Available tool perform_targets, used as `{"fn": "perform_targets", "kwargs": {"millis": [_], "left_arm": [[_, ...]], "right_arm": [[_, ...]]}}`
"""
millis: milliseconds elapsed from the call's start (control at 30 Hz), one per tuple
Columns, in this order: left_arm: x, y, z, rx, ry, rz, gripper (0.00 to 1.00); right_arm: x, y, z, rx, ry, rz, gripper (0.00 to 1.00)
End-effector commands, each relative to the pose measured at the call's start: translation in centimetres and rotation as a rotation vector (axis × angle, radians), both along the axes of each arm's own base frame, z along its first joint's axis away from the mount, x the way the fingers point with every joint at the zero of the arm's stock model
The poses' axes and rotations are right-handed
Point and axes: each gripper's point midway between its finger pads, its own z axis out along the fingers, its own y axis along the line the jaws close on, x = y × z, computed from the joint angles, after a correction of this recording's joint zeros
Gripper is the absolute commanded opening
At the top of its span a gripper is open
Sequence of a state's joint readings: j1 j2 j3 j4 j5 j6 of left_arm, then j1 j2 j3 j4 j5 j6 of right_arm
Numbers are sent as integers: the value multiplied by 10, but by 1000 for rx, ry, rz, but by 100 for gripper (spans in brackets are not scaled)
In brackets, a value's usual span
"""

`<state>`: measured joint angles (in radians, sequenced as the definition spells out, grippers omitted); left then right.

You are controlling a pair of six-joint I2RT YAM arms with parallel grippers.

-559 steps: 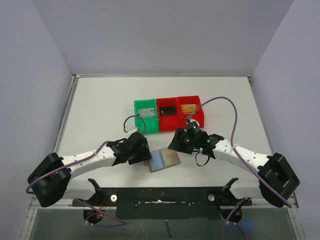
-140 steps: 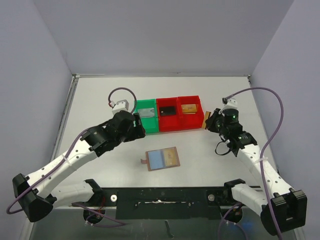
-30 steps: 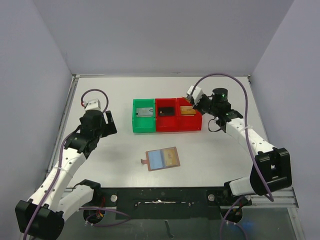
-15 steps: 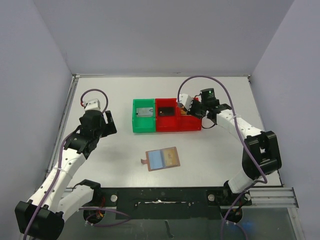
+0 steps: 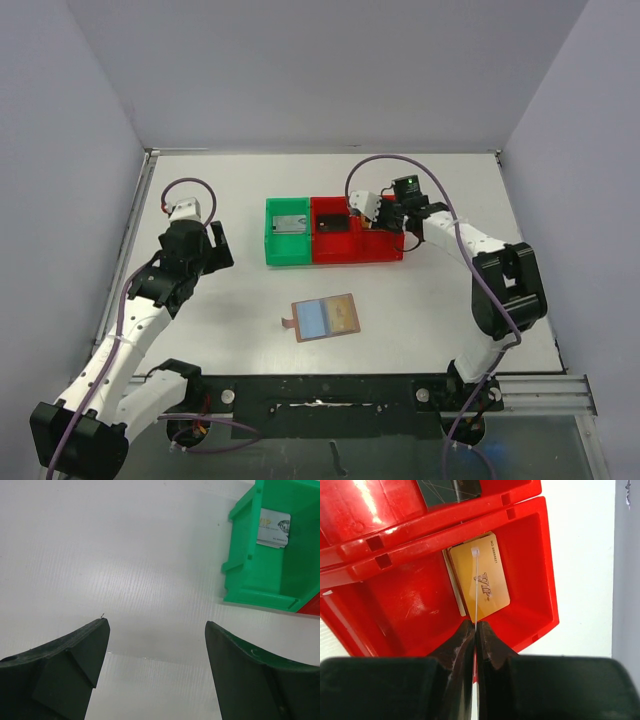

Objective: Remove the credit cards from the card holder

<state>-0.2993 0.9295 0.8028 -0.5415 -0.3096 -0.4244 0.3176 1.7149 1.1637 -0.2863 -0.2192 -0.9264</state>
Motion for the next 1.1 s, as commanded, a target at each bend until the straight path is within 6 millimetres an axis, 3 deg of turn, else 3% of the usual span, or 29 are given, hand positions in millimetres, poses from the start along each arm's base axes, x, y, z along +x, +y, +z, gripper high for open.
{"fn": "perform_targets", "kwargs": {"millis": [0,500,1067], "left_arm": [[9,0,19,-9,-74,0,77],[10,1,18,-3,-73,0,77],[11,3,15,-1,-60,4,77]], "right_arm": [[33,1,27,-38,-128,17,0],[69,6,8,-141,-183,73,4],[61,11,-17,-184,-124,84,19]]}}
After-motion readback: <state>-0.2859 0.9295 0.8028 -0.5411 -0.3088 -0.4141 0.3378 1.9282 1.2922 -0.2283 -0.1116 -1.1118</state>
